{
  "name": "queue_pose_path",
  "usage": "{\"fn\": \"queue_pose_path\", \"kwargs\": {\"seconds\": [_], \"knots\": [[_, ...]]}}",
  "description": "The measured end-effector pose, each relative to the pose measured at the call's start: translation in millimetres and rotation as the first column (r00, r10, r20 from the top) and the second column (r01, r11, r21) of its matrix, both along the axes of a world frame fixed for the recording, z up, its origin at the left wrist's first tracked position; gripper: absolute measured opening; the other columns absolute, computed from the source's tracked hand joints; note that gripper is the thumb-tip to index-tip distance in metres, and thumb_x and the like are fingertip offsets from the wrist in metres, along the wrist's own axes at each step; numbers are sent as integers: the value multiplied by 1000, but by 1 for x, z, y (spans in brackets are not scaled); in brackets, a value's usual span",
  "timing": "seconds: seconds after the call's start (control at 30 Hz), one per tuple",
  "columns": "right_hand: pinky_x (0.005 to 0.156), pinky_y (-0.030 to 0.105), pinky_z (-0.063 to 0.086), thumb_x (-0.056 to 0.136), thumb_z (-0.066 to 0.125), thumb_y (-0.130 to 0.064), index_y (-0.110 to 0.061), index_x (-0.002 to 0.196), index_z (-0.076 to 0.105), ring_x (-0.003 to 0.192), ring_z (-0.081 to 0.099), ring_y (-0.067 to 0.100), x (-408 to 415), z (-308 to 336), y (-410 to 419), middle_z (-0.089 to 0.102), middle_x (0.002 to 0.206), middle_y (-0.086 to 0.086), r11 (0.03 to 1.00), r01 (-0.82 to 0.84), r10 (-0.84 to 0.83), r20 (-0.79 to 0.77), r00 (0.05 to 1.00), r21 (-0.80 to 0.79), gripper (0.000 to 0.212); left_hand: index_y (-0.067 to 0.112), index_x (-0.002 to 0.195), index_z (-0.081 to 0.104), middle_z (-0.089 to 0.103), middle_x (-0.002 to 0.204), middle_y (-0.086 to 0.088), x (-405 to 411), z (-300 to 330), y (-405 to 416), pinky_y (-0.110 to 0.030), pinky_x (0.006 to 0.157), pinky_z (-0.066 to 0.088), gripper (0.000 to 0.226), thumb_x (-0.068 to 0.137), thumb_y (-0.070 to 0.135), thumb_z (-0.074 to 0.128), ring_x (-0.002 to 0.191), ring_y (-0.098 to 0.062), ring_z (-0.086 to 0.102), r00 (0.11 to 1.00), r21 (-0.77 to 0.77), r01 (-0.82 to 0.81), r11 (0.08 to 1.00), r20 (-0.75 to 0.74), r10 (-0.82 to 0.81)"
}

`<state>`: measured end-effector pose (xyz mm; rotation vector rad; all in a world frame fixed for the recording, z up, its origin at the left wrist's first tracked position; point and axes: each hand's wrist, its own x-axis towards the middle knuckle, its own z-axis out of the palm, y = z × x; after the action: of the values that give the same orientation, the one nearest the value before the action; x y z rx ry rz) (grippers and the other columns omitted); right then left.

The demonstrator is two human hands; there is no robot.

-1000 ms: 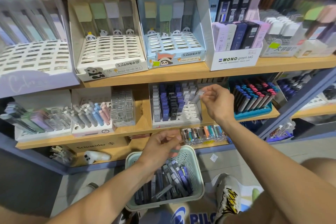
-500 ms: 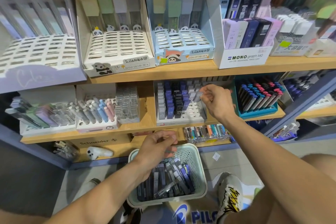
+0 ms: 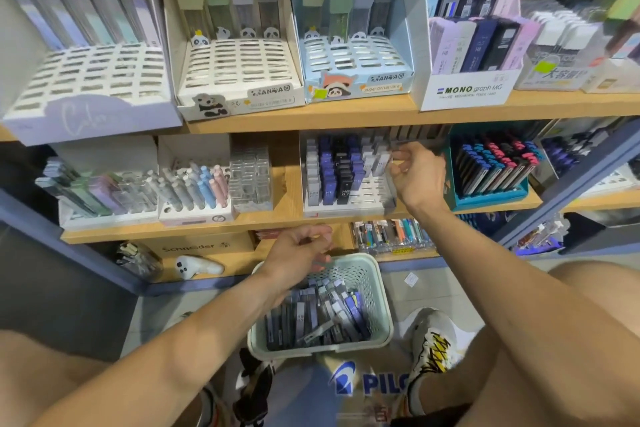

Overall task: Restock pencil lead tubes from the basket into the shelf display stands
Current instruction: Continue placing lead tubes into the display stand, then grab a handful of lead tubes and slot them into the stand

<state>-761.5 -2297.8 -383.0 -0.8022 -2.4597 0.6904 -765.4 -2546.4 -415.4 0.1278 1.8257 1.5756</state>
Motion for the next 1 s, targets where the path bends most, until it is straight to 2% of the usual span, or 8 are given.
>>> {"fn": "queue_pose_path", "kwargs": {"seconds": [0.1, 0.23, 0.33, 0.5, 0.57, 0.67, 0.8, 1.0], "knots": [[77, 23, 47, 90, 70, -11, -9, 110, 67, 79, 65, 16, 25, 4, -20, 73, 95, -1, 995, 50, -58, -87, 995, -85, 20, 21, 114, 70, 71, 118, 0, -2, -12, -5, -22, 79, 60, 13, 102, 22, 65, 90, -15, 71, 996, -88, 50, 995, -64, -56], [69, 15, 42, 87, 74, -10, -14, 91, 72, 83, 69, 15, 63, -25, -55, 71, 85, -4, 958, -88, 131, 148, 980, -272, 6, 32, 113, 69, 66, 127, 3, -7, -43, -20, -33, 97, 56, 14, 99, 30, 69, 106, -20, 70, 969, -309, 130, 942, -162, -187], [73, 15, 43, 89, 69, -8, -16, 92, 75, 95, 69, 18, 83, -73, -74, 73, 94, 0, 902, -82, 288, 449, 846, -424, 9, 26, 130, 63, 66, 123, 0, -13, -65, -37, -26, 77, 50, 30, 101, 31, 65, 103, -23, 68, 916, -541, 221, 811, -170, -363], [89, 30, 53, 89, 72, -18, -24, 78, 64, 94, 64, 18, 94, -157, -106, 71, 106, 8, 818, 98, 382, 663, 644, -567, 15, 21, 144, 55, 65, 138, -10, -23, -95, -63, -33, 99, 52, 42, 102, 26, 62, 117, -25, 65, 879, -714, 296, 635, -58, -474], [88, 29, 55, 92, 73, -25, -14, 95, 66, 101, 67, 19, 88, -183, -120, 70, 109, 6, 825, 145, 359, 706, 611, -546, 13, 19, 144, 54, 64, 140, -11, -25, -110, -64, -31, 90, 53, 41, 104, 23, 59, 110, -26, 67, 898, -730, 277, 625, -35, -439], [91, 34, 57, 93, 72, -36, -5, 116, 61, 108, 68, 27, 82, -203, -133, 70, 115, 10, 827, 199, 314, 725, 613, -527, 39, 12, 145, 52, 61, 143, -13, -14, -139, -61, -35, 103, 51, 42, 104, 21, 57, 125, -30, 62, 906, -773, 241, 587, -37, -421], [89, 39, 54, 93, 70, -37, -1, 133, 42, 110, 66, 32, 72, -218, -144, 67, 118, 15, 833, 235, 252, 722, 644, -501, 61, 5, 151, 39, 60, 139, -17, 3, -171, -51, -36, 99, 51, 57, 103, 26, 61, 124, -31, 61, 889, -850, 236, 471, -7, -459], [85, 42, 54, 90, 77, -27, 0, 141, 28, 112, 65, 38, 67, -228, -161, 65, 123, 20, 845, 277, 162, 713, 682, -457, 75, 4, 153, 35, 69, 118, -12, 12, -197, -44, -31, 84, 53, 80, 93, 39, 75, 109, -27, 67, 963, -837, 133, 531, -17, -267]]}}
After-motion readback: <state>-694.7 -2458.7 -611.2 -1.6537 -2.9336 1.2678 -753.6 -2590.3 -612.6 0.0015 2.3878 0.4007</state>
